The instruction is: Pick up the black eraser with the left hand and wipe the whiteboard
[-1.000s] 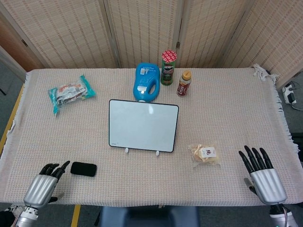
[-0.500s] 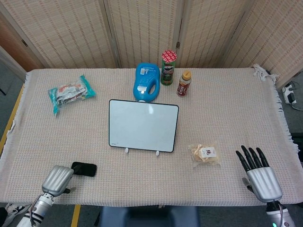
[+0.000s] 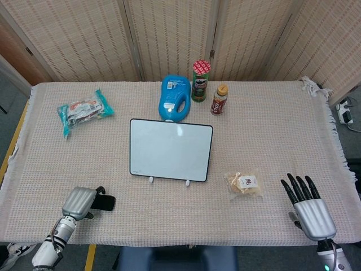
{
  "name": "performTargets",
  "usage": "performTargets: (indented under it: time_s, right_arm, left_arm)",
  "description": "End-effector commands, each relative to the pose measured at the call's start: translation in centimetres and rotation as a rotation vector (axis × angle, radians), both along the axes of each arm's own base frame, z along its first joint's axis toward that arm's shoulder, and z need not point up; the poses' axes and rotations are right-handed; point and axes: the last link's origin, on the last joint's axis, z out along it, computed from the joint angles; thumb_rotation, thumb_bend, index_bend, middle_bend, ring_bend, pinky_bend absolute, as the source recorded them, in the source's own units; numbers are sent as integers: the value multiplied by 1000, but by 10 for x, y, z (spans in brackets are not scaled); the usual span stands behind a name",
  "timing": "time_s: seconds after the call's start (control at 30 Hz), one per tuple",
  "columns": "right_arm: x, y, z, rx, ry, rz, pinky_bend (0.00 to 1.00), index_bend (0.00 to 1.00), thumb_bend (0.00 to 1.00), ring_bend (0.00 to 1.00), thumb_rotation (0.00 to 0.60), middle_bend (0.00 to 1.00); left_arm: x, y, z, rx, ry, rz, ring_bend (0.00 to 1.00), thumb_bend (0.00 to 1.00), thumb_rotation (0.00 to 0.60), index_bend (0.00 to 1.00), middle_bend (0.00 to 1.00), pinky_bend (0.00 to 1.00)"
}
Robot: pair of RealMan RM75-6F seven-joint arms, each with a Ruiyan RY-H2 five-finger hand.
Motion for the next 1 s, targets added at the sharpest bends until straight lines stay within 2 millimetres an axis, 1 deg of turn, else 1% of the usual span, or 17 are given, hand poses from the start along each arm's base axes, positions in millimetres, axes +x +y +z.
performTargets:
  time_s: [0.03,0.23,0.43,0.6,0.8,0.9,1.0]
  right_arm:
    - [0,0,0,0,0,0,0,0,294,68,600,0]
    - [0,0,0,2,-1,-1,0,0,294,71,600,0]
    - [0,1,1,2,-3,-1,0,0,294,75,600,0]
    - [0,0,1,2,-3,-2,0,0,294,73,600,0]
    - [0,0,1,2,-1,-3,0,0,294,75,600,0]
    - [0,0,1,2,-1,-4,0,0,295,74,600,0]
    - [0,0,1,0,-1,-4,0,0,294,75,600,0]
  left_arm:
    - [-2,1,-2,-13,11,8,948,144,600,377,1000,883]
    - [0,4,-4,-20,11,15,946,209,600,376,1000,883]
    - [0,8,-7,-18,12,15,945,219,600,395,1000,882]
    - [-1,11,-10,-27,15,20,944,233,600,442,1000,882]
    - [-2,15,-12,-7,4,16,944,260,600,549,1000,882]
    - [-2,16,-13,5,-7,9,946,303,600,607,1000,883]
    - [2,15,-11,32,-32,-10,949,345,600,643,1000,882]
